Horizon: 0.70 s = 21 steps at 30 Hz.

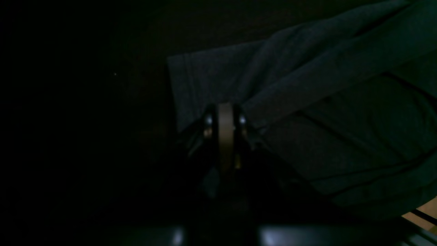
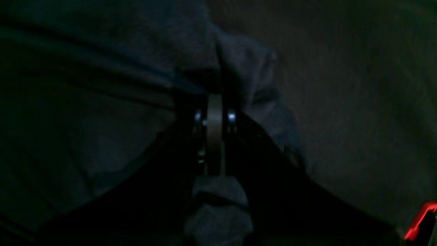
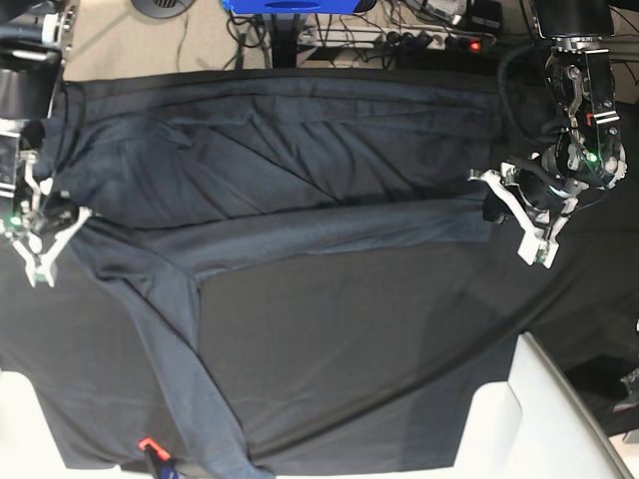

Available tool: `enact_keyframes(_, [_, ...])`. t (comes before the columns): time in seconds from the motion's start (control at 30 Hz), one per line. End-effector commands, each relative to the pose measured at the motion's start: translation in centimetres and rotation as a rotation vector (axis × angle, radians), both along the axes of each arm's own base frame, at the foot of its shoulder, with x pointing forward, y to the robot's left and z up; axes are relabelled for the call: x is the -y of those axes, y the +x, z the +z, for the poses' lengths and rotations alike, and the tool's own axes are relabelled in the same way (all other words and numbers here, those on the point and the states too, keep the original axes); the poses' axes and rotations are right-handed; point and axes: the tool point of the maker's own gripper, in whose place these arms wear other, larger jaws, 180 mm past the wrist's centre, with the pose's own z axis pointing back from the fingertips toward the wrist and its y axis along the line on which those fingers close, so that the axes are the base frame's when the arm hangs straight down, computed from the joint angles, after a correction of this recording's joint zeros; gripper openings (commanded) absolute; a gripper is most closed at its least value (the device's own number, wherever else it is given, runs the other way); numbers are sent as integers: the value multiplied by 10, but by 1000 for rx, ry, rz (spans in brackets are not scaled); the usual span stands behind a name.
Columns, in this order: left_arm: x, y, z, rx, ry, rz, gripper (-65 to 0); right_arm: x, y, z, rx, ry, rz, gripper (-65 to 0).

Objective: Fold the T-shirt properly
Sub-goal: 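Lift the held edges with both grippers and fold toward the collar, then lower the folded shirt half onto the body with both grippers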

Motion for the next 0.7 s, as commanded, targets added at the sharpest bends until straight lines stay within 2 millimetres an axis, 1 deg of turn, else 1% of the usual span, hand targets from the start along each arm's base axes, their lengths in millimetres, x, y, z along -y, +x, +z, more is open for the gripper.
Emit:
enact_keyframes(0.0, [-5,9,12,42,8,-1,-650,10,16,13,57,-20,-3,-648])
enact_keyframes(0.1, [-5,9,12,42,8,-1,-650,11,12,5,50,-10,-9,-648])
enact_keyframes(0.27, [-5,9,12,42,9,-1,-650,10,16,5,73,-14,4,-648])
enact_keyframes(0.37, [-5,9,11,41,12,-1,-650,23,14,7,52,-90,30,-648])
enact_keyframes(0.4, [-6,9,12,42,13,2,-650,26,19,11,58,-117,40,-648])
enact_keyframes(0.5, [-19,10,16,55,18,39,-650,30,24,14,78,-147,57,-648])
enact_keyframes(0.67, [-27,10,19,64,23,63,-650,37,28,20,90,-163,58,-648])
